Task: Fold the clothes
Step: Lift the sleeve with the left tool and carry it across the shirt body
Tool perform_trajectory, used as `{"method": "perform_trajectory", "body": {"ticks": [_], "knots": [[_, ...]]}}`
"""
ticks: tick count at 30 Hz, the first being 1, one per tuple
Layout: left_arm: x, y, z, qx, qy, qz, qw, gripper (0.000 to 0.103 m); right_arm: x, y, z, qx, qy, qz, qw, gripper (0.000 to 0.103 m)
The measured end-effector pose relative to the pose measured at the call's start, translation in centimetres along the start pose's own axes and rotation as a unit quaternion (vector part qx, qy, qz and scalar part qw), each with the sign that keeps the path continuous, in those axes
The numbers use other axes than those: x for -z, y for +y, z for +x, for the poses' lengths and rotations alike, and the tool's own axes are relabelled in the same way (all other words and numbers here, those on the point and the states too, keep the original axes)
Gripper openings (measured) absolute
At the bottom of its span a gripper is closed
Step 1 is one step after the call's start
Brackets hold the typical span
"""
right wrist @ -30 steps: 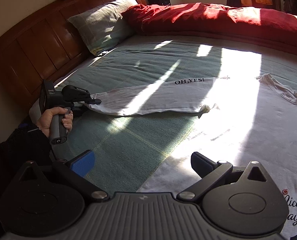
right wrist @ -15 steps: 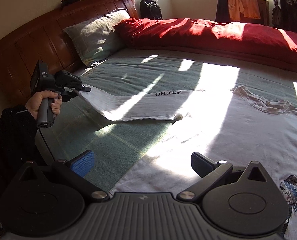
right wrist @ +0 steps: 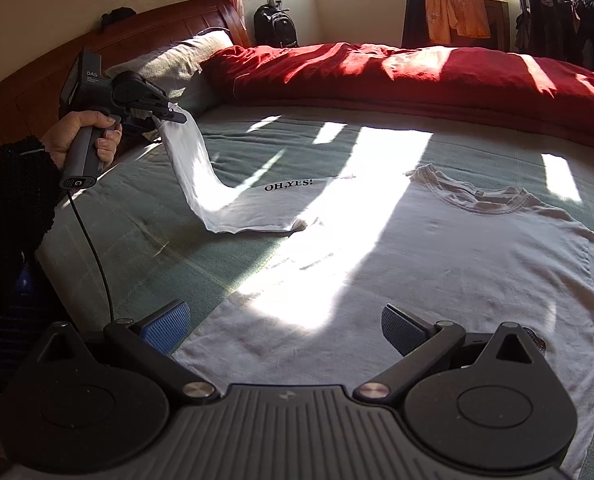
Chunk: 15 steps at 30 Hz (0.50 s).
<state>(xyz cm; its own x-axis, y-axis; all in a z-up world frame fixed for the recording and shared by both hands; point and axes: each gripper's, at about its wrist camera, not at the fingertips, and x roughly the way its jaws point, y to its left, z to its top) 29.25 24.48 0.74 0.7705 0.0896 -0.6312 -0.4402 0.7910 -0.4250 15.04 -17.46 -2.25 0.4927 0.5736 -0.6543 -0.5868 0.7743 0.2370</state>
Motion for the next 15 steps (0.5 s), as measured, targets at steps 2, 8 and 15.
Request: {"method": "perform_trajectory", "body": {"ticks": [2,8,15], "knots": [[0.0,-2.0,0.1,0.006,0.0,0.01,0.9999,0.009,0.2,-0.8,-0.6,0.002,-0.005,0.001,1.0,0.103],[0.4,-7.5,0.6,0.024,0.006,0.033,0.9991,0.009,0.9,-3.6,-2.1,0.0,-0.02,0.023,1.0,0.103],[1.8,-13.8,1.5,0.047,0.015,0.062,0.9969,0.009,2.1,-6.2,-2.9,0.011,-0.02,0.036,0.999,0.103]]}}
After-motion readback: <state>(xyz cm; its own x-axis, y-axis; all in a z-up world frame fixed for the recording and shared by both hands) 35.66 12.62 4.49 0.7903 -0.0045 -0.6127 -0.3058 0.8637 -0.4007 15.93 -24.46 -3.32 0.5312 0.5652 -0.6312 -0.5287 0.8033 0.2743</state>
